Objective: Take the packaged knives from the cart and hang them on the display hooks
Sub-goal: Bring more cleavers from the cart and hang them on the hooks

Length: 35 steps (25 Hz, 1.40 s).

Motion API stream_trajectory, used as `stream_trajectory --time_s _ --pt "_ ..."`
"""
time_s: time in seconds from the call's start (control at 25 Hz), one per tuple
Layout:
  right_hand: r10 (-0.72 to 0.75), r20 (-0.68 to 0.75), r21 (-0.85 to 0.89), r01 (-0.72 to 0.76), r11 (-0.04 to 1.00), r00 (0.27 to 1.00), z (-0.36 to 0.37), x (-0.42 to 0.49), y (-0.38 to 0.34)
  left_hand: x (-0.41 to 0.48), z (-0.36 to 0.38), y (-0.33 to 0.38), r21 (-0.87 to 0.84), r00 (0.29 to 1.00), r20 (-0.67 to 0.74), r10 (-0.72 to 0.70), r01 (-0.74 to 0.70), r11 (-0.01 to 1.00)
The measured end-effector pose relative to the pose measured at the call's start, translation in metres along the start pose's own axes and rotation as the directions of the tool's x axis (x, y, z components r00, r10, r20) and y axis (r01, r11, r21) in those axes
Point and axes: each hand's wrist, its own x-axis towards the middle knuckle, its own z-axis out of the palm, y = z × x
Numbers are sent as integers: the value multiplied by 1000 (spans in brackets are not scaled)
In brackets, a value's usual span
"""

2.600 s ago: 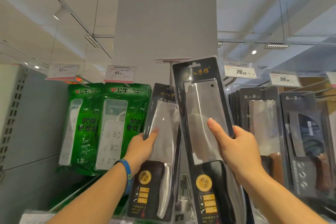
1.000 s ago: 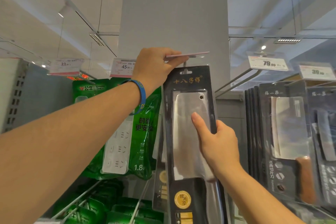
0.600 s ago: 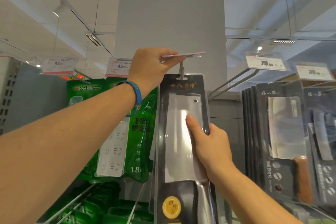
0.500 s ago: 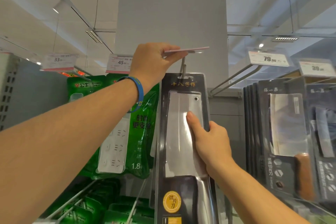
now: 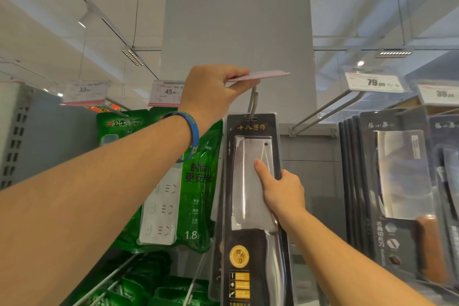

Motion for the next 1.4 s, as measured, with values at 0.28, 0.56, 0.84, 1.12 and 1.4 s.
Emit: stream_trajectory --time_s 0.28,0.56,0.84,1.12,1.4 --pt "56 51 -53 -53 997 997 7 12 6 -2 -4 3 65 999 51 9 -12 998" --pt "63 126 -130 -46 990 990 -11 10 -1 -4 -11 8 262 986 160 42 -83 962" --pt "2 -23 -450 -12 893 1000 -23 -25 9 -88 -1 8 -90 995 -1 -98 98 991" --pt "97 12 -94 -95 991 995 -88 -103 14 -199 49 17 -542 851 292 -437 523 657" --pt "439 -162 -79 -455 887 884 -164 -302 92 -385 82 86 -392 436 873 -218 894 216"
